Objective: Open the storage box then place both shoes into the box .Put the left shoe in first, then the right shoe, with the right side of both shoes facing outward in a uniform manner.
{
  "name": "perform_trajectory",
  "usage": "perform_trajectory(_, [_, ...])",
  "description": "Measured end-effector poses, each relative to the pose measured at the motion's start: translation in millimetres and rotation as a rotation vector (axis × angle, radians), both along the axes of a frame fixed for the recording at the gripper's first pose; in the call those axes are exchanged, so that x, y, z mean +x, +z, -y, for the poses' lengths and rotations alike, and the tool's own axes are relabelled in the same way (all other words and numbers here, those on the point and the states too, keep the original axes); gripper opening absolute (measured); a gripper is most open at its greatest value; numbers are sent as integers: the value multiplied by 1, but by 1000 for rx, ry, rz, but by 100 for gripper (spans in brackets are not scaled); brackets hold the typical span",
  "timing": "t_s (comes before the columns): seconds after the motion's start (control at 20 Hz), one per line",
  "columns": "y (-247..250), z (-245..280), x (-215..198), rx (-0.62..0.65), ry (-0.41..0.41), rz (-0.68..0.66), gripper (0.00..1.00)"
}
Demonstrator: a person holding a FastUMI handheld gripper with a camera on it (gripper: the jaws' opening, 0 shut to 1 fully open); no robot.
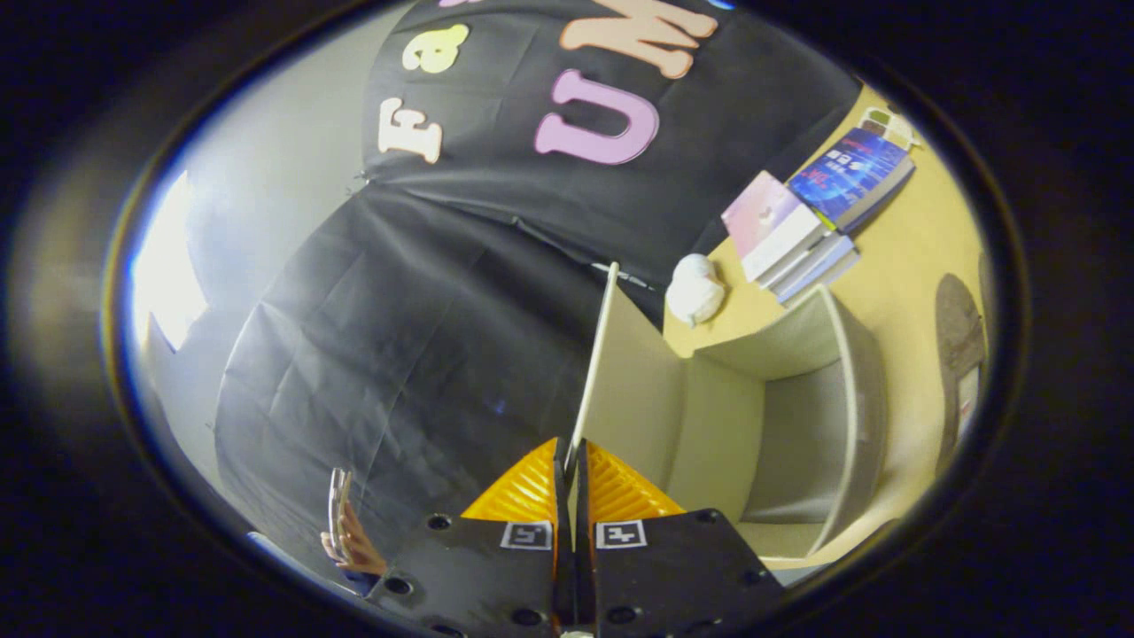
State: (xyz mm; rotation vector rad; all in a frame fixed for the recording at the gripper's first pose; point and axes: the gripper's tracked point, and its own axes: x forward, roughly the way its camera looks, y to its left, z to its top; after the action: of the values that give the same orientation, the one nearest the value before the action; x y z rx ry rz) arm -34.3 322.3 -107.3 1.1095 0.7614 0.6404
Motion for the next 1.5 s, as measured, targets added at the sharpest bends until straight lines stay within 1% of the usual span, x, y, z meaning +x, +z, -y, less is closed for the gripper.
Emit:
perform_trajectory(0.2, [2, -69, -1, -21, 87, 11, 4])
perform_trajectory(0.35, [-2, -110, -4, -41, 126, -11, 5])
perform_trajectory(0.4, [-4, -119, -3, -46, 126, -18, 5])
perform_trajectory(0.65, [-16, -147, 0, -68, 144, -43, 11])
perform_trajectory(0.8, [-24, -147, 4, -90, 144, -57, 15])
perform_trajectory(1.0, [-33, -126, 5, -164, 109, -48, 18])
perform_trajectory(1.15, [-37, -95, 12, -184, 53, -46, 18])
perform_trajectory(1.25, [-42, -68, 19, -200, -1, -55, 18])
perform_trajectory(1.5, [-57, 32, 27, -250, -169, -91, 18])
